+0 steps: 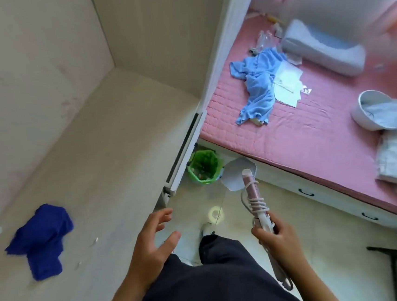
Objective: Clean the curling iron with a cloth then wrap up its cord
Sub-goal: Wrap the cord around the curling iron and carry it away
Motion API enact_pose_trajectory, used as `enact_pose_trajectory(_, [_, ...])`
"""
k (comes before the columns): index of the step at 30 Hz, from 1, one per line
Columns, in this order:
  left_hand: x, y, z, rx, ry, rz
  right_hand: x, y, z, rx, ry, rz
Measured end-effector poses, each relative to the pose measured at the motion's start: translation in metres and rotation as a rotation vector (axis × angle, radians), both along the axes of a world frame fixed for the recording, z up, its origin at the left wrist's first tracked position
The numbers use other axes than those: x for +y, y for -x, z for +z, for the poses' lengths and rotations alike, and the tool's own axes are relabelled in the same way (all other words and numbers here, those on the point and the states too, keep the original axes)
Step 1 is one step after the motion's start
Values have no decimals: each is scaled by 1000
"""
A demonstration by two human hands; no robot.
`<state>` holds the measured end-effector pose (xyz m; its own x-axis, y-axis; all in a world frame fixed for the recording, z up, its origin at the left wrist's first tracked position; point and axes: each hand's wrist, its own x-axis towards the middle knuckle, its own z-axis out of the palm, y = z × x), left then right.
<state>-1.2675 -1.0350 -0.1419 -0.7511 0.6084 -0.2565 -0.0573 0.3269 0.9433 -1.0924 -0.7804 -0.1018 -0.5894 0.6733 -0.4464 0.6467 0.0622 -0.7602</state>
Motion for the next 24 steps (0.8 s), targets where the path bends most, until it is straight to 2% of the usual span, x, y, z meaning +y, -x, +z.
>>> enact_pose_trajectory(5, [54,17,2,38,12,-171,17,-32,-8,71,70,-219])
enact_pose_trajectory(10, [148,14,3,52,25,-344,62,-65,-11,189,96,-389])
enact_pose_trajectory(18, [319,-45,29,111,-6,-609,157,-159,-22,224,55,-698])
enact_pose_trajectory(24, [420,-88,38,146,-10,-841,193,-209,-24,309,37,-906])
